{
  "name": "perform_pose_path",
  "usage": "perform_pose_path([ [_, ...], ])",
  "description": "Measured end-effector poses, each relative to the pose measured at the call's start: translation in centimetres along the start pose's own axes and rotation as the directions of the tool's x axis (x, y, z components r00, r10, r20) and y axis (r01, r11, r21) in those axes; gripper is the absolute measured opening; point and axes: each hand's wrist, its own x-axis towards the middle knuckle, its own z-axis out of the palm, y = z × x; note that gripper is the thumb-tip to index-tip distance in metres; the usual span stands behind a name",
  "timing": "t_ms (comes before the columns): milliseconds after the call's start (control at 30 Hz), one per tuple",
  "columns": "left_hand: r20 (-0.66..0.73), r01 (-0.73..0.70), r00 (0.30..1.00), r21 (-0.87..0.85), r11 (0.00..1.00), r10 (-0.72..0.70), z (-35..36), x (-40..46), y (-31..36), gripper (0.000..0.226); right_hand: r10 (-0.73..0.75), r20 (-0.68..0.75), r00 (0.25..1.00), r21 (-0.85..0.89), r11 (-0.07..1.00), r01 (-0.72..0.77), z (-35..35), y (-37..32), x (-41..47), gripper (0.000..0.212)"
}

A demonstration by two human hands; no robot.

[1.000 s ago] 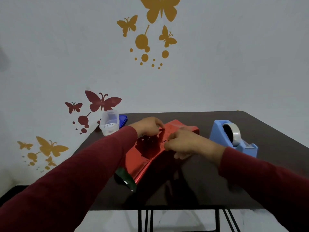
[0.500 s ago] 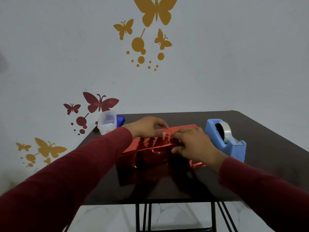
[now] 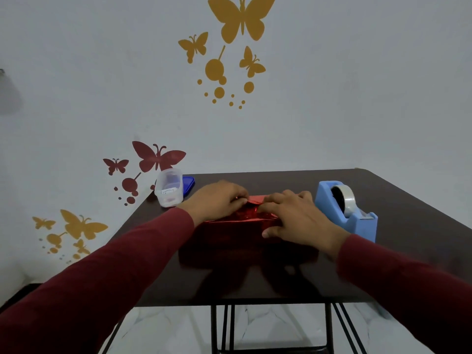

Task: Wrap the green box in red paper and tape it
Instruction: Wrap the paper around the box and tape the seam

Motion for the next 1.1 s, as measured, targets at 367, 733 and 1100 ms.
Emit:
perform_pose_path([
  [367,0.006,-0.115,0.993,0.123,0.986,0.115,0.2,-2.2,-0.7,0.033,0.009,0.038,0.999,0.024,1.000,-0.010,-0.2,0.8,-0.1,0.073],
  [733,0.106,-0.036,0.994,0.115,0.993,0.024,-0.2,-4.1,0.2,0.061,-0.052,0.031,0.998,0.048,0.998,0.050,-0.5,1.6,-0.5,0.066],
  [1100,0.028,-0.037,0.999,0.102,0.994,0.034,0.9,-5.6,1.1,0.058,-0.044,-0.015,0.999,0.090,0.995,0.045,0.7,2.1,-1.1,0.055],
])
